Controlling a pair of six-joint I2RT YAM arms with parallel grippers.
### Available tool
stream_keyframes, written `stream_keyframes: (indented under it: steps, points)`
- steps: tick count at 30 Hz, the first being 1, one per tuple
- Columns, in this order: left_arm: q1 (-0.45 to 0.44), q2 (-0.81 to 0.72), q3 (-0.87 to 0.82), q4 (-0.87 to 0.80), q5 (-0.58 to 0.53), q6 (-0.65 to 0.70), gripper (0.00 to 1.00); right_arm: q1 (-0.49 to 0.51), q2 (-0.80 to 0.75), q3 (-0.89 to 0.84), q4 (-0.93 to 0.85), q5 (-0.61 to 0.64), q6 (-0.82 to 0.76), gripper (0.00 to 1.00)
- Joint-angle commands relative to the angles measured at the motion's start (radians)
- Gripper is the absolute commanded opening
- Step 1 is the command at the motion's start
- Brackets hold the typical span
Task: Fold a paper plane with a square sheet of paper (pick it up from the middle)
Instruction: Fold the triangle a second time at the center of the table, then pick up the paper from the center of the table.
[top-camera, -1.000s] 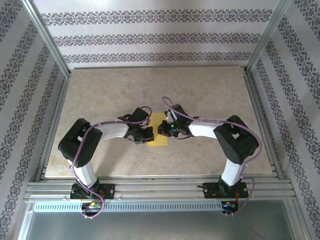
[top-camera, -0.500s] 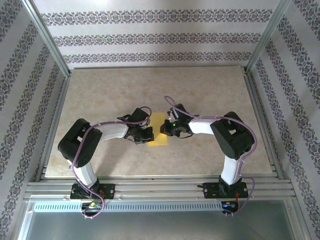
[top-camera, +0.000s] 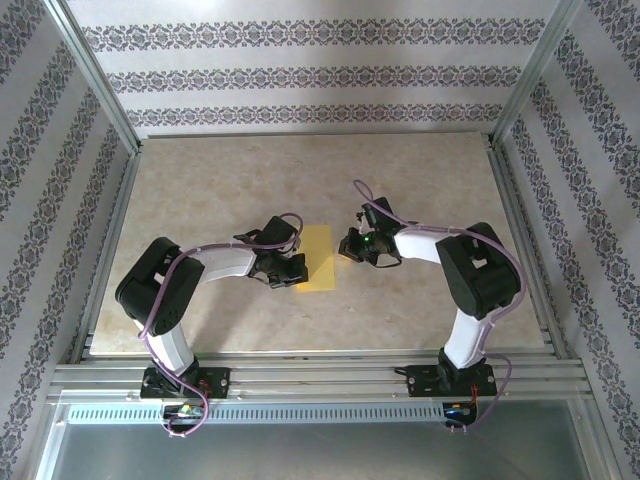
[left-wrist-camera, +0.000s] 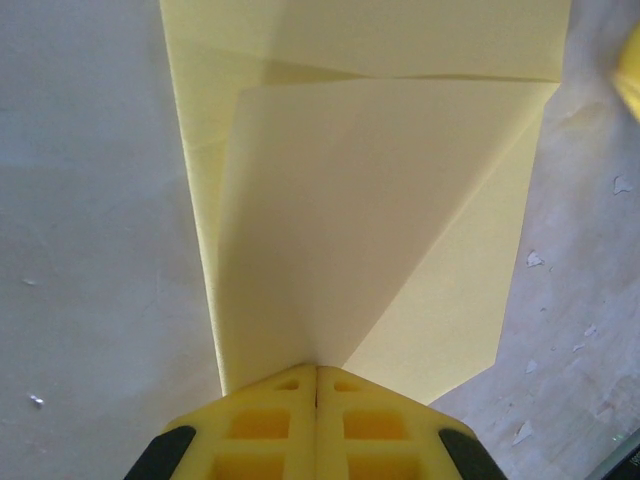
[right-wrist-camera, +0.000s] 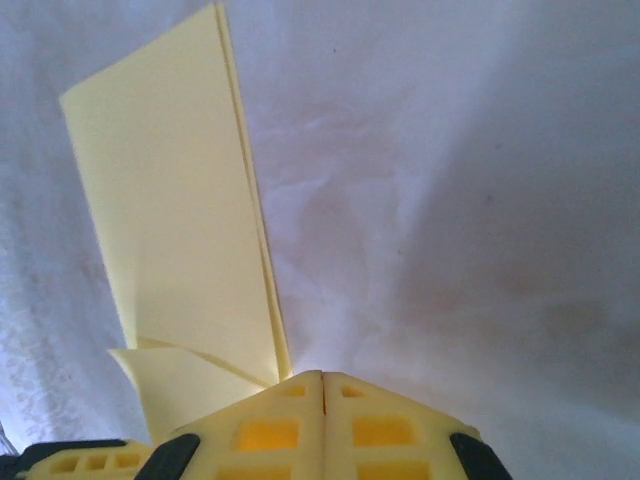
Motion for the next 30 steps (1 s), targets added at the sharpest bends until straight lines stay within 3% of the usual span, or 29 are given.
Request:
stream_keyframes:
  steps: [1,6,9,17,30]
  points:
    - [-0.004,-0.017,0.013,-0.043,0.037,0.0,0.03,-0.006,-0.098,-0.026,0.025,0.015,-0.018,0.02]
    - [-0.001,-0.084,0.036,0.029,0.042,-0.042,0.24,0.02,-0.133,-0.06,0.049,0.007,0.023,0.16]
    - [0.014,-0.105,0.019,0.033,-0.01,-0.057,0.29,0.036,-0.14,-0.086,0.085,0.002,0.072,0.26]
    - [0.047,-0.044,0.025,0.045,-0.059,-0.07,0.23,0.079,-0.091,-0.102,0.149,-0.02,0.197,0.38]
    - [0.068,-0.042,0.002,0.039,-0.078,-0.072,0.19,0.122,0.009,-0.038,0.207,-0.088,0.2,0.37]
